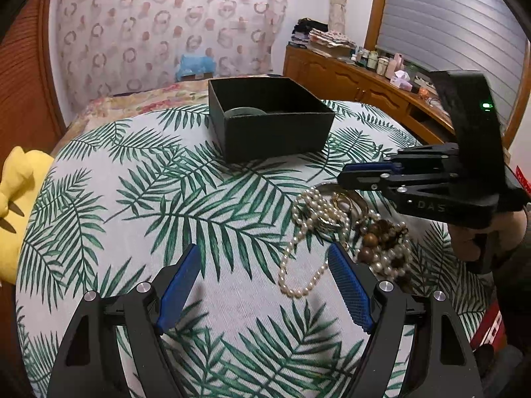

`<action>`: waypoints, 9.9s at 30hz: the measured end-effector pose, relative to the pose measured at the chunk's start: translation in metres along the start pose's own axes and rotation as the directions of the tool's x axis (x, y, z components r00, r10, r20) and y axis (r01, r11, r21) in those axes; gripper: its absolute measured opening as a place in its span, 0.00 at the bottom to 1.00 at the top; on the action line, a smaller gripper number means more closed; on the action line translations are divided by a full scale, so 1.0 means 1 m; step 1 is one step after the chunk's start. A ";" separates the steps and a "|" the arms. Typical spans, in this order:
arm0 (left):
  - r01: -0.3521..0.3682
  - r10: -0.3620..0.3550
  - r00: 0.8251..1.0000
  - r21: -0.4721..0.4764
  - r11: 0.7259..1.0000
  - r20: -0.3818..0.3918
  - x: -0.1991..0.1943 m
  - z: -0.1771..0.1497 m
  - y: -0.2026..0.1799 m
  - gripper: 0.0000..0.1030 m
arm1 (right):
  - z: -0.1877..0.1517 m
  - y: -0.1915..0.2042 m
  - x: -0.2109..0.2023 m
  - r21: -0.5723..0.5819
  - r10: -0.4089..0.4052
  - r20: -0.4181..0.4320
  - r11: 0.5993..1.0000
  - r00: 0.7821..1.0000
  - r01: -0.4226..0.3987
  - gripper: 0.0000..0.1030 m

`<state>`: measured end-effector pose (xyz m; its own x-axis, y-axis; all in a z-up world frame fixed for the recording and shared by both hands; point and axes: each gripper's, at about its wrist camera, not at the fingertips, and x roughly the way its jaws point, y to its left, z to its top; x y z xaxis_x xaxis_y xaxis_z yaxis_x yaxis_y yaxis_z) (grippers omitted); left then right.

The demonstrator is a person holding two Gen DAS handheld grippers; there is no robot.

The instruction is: Organize jewelry

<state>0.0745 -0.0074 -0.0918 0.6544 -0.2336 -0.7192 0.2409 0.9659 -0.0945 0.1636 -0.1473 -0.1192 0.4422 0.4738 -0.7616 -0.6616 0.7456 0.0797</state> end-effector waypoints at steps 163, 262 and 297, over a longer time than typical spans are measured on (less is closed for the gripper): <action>-0.069 0.070 0.995 -0.026 0.997 0.064 0.015 0.091 0.035 0.78 | 0.067 -0.037 -0.031 0.014 -0.149 0.214 0.989 0.965 0.149 0.07; 0.064 -0.064 0.968 0.010 0.998 0.244 -0.102 0.033 -0.005 0.12 | -0.045 0.061 -0.037 -0.045 -0.088 0.063 0.995 0.994 0.091 0.25; 0.023 -0.024 0.970 0.006 1.000 0.241 -0.091 0.051 0.007 0.12 | 0.006 0.049 -0.068 -0.074 -0.101 0.105 0.991 0.989 0.109 0.08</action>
<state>0.0534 0.0154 0.0077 0.8017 -0.2766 -0.5298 0.2601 0.9596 -0.1075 0.1049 -0.1403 -0.0598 0.5681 0.4430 -0.6936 -0.6527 0.7558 -0.0519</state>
